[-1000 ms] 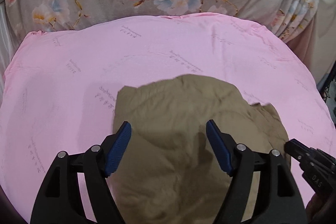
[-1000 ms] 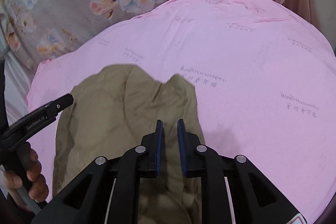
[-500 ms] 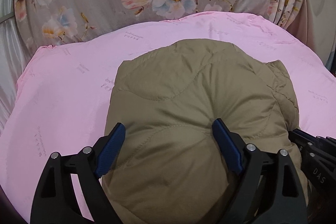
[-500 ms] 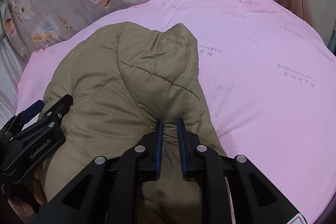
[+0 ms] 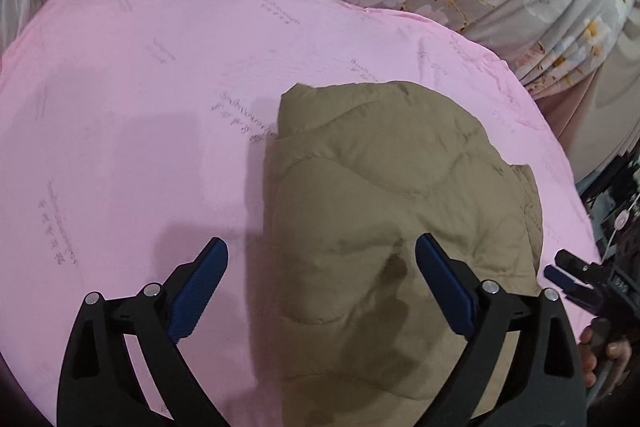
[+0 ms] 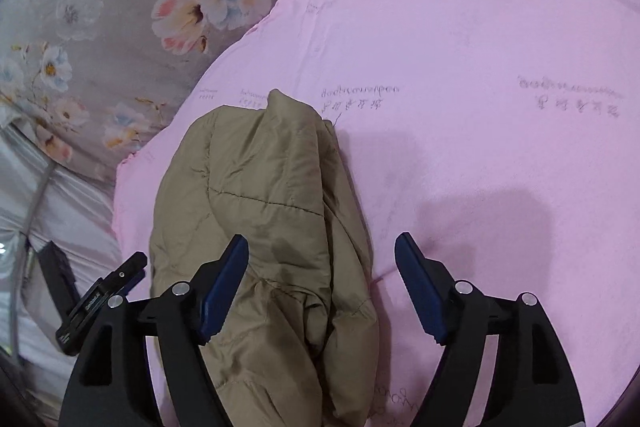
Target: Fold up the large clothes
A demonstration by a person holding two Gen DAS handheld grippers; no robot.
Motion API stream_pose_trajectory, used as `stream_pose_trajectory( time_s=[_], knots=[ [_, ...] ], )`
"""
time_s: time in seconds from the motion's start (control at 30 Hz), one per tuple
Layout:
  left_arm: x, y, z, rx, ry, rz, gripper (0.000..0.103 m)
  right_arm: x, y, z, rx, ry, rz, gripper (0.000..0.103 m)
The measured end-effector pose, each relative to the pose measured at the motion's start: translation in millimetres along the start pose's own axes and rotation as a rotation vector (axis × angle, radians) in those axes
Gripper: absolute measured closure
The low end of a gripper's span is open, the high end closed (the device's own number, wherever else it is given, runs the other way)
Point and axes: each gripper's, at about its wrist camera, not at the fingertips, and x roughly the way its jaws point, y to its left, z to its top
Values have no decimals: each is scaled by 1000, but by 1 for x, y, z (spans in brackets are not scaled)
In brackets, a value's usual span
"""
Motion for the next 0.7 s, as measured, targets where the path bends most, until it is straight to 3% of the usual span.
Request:
stream_pose_trajectory(
  time_s=[0.17,0.37,0.43,0.53,0.63,0.7],
  knots=[
    [33,39,6,-127,173,-203,10,44,-11,4,62,171,142,24],
    [63,40,-2,-180,282,-435,7,70,15,3,-13,205,240,12],
    [71,33,-4,-184,294,-484,5,73,24,4,-45,203,244,10],
    [72,18,-5,-142,274,-464,5,80,34,2,-62,183,254,11],
    [66,2,-2,-84,229,-427,5,85,42,3,-65,164,281,33],
    [61,0,3,-57,200,-410,17,78,53,3,-89,129,290,58]
  ],
)
